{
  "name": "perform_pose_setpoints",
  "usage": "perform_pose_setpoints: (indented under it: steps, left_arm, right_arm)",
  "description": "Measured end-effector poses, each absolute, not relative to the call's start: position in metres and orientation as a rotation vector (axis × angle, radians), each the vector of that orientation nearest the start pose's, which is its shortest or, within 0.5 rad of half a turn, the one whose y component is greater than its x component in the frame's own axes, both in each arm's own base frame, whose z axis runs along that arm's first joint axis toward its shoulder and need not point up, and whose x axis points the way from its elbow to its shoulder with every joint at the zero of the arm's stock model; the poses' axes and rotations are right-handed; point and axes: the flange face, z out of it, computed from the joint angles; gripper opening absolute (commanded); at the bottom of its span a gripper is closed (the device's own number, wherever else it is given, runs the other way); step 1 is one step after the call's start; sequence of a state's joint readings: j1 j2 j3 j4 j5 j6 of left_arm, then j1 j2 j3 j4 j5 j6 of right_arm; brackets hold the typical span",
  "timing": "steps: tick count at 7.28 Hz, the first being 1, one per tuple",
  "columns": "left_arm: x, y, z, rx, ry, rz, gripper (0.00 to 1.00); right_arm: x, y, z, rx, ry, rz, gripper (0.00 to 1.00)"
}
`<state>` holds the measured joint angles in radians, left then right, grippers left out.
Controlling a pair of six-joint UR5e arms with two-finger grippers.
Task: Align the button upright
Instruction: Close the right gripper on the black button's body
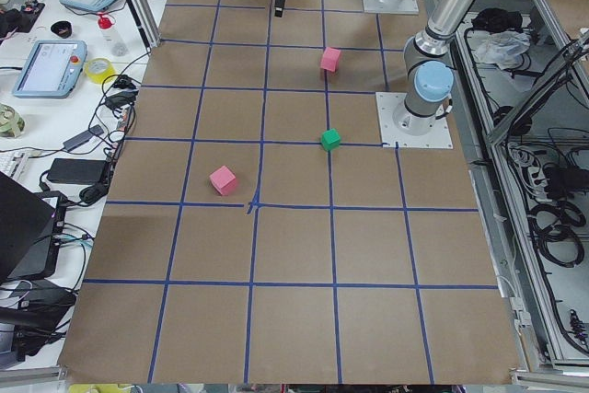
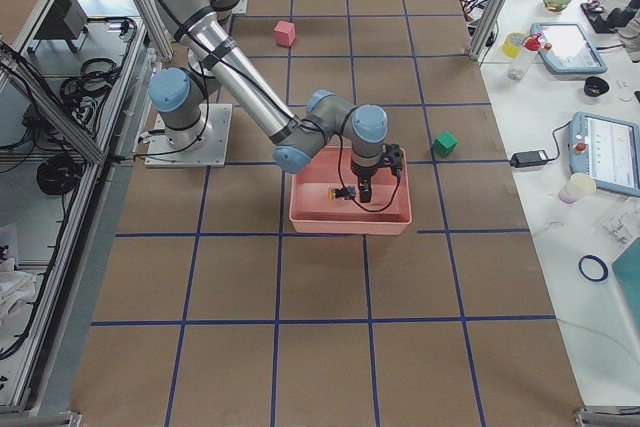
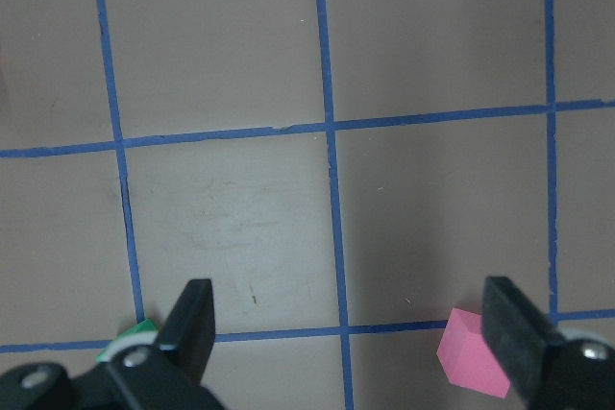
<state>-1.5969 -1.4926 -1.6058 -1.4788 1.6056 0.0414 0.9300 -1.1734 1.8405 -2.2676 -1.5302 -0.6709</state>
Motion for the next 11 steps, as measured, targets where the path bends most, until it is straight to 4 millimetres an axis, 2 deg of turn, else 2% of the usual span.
perform_pose_setpoints:
  steps: [5,11]
  left_arm:
    - [-0.142,-0.467,0.519,0.101,3.096,-0.211,1.00]
    - [-0.142,-0.467,0.519,0.100,3.097,-0.211,1.00]
  right_arm:
    - [-0.239,-0.540,0.205,-0.051,3.162,-0.004,1.00]
    - [-0.232,-0.533,0.196,-0.101,3.136,0.024,0.99]
